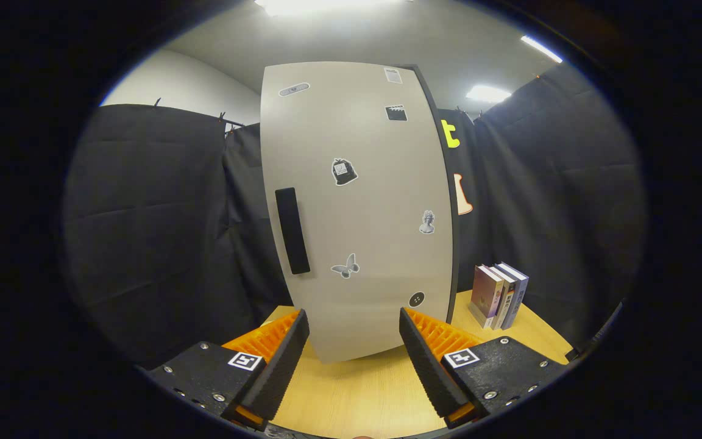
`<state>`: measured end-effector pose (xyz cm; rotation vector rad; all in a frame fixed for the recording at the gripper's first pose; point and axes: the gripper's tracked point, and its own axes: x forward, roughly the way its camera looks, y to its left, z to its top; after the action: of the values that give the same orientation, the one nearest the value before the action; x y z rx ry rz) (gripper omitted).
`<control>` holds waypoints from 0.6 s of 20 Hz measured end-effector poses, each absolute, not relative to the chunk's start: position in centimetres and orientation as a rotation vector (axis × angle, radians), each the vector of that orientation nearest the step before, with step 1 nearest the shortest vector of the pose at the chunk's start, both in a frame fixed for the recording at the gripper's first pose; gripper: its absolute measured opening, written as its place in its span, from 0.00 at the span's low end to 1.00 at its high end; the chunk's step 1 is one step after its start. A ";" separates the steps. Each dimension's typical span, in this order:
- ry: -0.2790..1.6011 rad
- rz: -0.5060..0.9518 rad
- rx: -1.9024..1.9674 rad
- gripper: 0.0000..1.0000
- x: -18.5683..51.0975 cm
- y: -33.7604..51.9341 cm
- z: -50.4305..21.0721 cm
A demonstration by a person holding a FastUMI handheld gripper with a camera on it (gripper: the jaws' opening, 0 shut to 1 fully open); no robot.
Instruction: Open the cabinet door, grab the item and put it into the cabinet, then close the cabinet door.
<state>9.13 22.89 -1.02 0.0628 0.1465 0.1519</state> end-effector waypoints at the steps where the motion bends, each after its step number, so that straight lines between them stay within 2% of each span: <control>1: 0.146 0.153 0.062 0.92 9.1 22.9 -1.0; 12: 0.135 0.169 0.067 0.93 9.1 23.5 -0.6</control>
<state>9.07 23.46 -0.57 0.0675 0.1350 0.1688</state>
